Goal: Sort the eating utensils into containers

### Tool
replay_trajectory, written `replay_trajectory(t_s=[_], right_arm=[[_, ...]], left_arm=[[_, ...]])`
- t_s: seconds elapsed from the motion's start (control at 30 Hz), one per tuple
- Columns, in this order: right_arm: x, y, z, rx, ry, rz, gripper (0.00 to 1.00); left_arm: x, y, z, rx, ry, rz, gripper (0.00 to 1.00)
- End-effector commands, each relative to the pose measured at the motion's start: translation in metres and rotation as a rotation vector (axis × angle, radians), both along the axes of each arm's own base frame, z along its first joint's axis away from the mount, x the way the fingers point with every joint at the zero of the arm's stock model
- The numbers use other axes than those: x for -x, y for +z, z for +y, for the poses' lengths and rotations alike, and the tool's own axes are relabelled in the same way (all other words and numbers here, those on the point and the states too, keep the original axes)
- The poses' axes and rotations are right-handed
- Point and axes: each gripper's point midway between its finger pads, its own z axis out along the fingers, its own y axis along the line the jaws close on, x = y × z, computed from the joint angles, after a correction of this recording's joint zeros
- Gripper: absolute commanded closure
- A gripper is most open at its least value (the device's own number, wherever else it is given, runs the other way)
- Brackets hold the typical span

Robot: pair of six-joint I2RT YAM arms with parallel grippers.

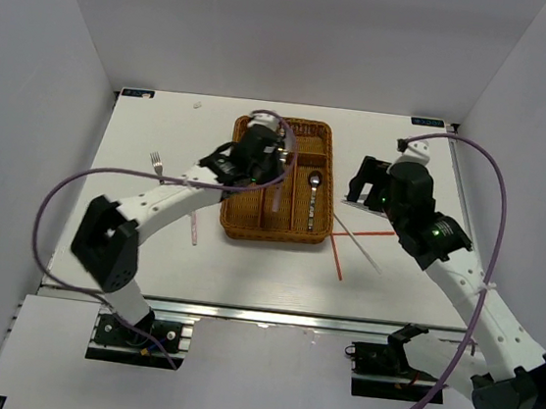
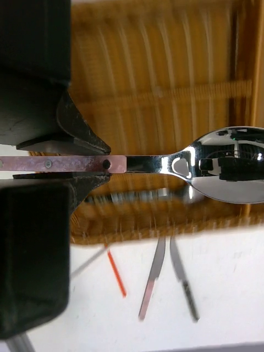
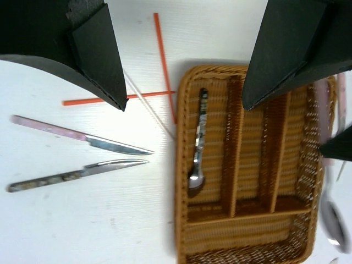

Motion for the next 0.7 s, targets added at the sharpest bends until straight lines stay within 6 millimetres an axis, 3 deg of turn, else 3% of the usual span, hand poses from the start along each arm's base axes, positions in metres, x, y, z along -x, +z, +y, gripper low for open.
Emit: replay_trajectory(t_s=[0.0,0.03,0.07,0.17,0.3,0.4,0.43,0.47,0.57,0.6,0.67], right_arm=[[0.008,0.006,-0.031,0.041,-0.087,-0.012,0.11],[0.009,0.007,-0.035,0.046,-0.097,-0.015,0.11],[0.013,0.009,-0.039,0.053,-0.099,-0.021,0.11],[0.016,0.011,-0.048,0.075,-0.117,-0.019,0.11],[0.019,0.008,-0.056,0.103,-0.129,-0.013,0.11],[0.019,0.002,-0.058,0.113,-0.132,-0.007,0.11],[0.019,0.002,-0.058,0.114,-0.132,-0.005,0.11],[0.019,0.000,-0.058,0.114,-0.129,-0.003,0.11],[0.019,-0.003,-0.056,0.113,-0.117,0.006,0.11],[0.019,-0.004,-0.056,0.113,-0.117,0.007,0.11],[0.018,-0.005,-0.056,0.115,-0.118,0.007,0.11]], left_arm=[[-0.009,0.007,-0.066,0.074,-0.096,-0.049,1.00],[-0.017,0.017,-0.080,0.090,-0.103,-0.074,1.00],[-0.019,-0.006,-0.095,0.068,-0.120,-0.043,1.00],[-0.033,-0.027,-0.114,0.060,-0.113,-0.013,1.00],[-0.038,-0.045,-0.123,0.077,-0.084,0.006,1.00],[-0.037,-0.047,-0.132,0.111,-0.071,-0.001,0.99],[-0.037,-0.046,-0.133,0.117,-0.064,-0.006,0.96],[-0.037,-0.047,-0.136,0.119,-0.065,-0.007,0.84],[-0.036,-0.051,-0.138,0.114,-0.063,0.003,0.65],[-0.034,-0.054,-0.136,0.106,-0.058,0.008,0.55],[-0.033,-0.045,-0.132,0.110,-0.053,-0.010,0.45]])
